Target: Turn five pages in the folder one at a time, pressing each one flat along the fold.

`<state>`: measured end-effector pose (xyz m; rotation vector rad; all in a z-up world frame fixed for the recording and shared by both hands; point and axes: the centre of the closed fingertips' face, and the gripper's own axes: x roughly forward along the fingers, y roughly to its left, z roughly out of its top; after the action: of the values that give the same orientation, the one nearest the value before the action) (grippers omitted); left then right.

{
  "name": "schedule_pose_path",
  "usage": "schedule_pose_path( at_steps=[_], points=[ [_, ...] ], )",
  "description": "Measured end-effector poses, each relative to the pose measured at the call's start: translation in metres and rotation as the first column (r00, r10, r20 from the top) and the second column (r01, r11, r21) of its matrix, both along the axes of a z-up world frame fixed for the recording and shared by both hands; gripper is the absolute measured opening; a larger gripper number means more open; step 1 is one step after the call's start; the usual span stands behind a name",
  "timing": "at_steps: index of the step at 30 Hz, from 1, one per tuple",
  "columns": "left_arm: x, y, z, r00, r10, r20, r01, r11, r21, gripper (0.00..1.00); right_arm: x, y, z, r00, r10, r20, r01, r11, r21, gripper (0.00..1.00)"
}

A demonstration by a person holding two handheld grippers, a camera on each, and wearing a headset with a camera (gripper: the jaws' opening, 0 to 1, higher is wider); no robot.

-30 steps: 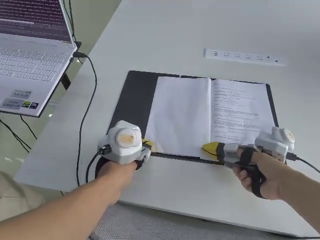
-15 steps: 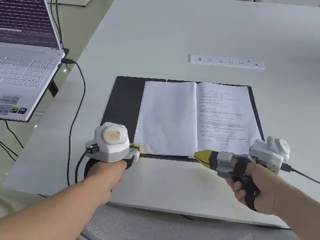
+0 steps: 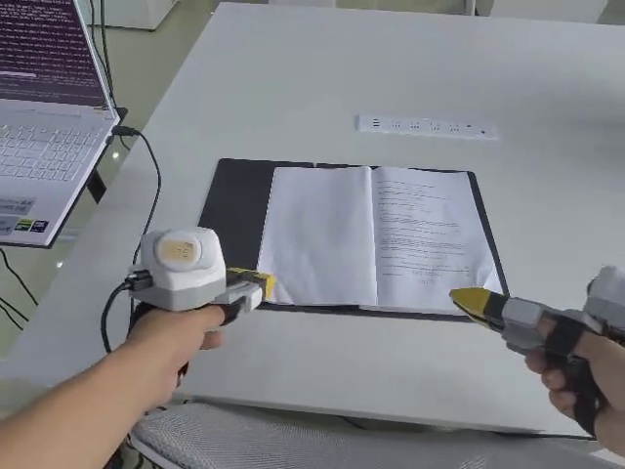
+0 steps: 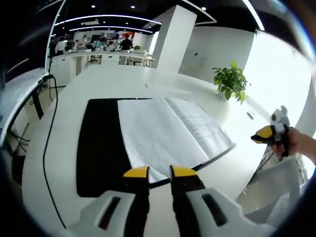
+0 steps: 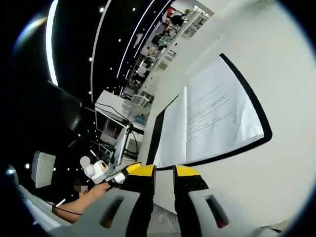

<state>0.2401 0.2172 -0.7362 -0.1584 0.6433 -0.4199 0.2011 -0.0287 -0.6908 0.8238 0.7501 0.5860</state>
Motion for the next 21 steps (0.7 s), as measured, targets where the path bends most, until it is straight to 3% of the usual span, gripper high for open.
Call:
schedule_pose_path(
  at_steps=[6,8,12,16,21],
  points=[
    [-0.015,0.006,0.02,0.998,-0.047,0.04,0.046,0.998,0.041,0.26,-0.005,-0.029,0.011,0.997,-0.048,0.061,0.056,0.989,-0.135,0.31],
    [-0.021,0.006,0.025,0.998,-0.057,0.024,0.056,0.997,0.052,0.32,-0.006,-0.036,0.013,0.995,-0.045,0.091,0.063,0.978,-0.2,0.37],
    [-0.029,0.001,0.041,0.995,-0.09,0.04,0.088,0.994,0.064,0.43,-0.012,-0.038,0.017,0.992,0.012,0.125,0.027,0.951,-0.308,0.51],
    [-0.04,-0.002,0.046,0.993,-0.12,-0.022,0.121,0.989,0.086,0.53,-0.019,-0.03,0.02,0.99,0.065,0.123,-0.017,0.936,-0.352,0.58],
    [-0.051,-0.006,0.055,0.989,-0.141,-0.047,0.145,0.985,0.09,0.64,-0.032,-0.021,0.019,0.987,0.139,0.081,-0.093,0.904,-0.417,0.62]
  ],
)
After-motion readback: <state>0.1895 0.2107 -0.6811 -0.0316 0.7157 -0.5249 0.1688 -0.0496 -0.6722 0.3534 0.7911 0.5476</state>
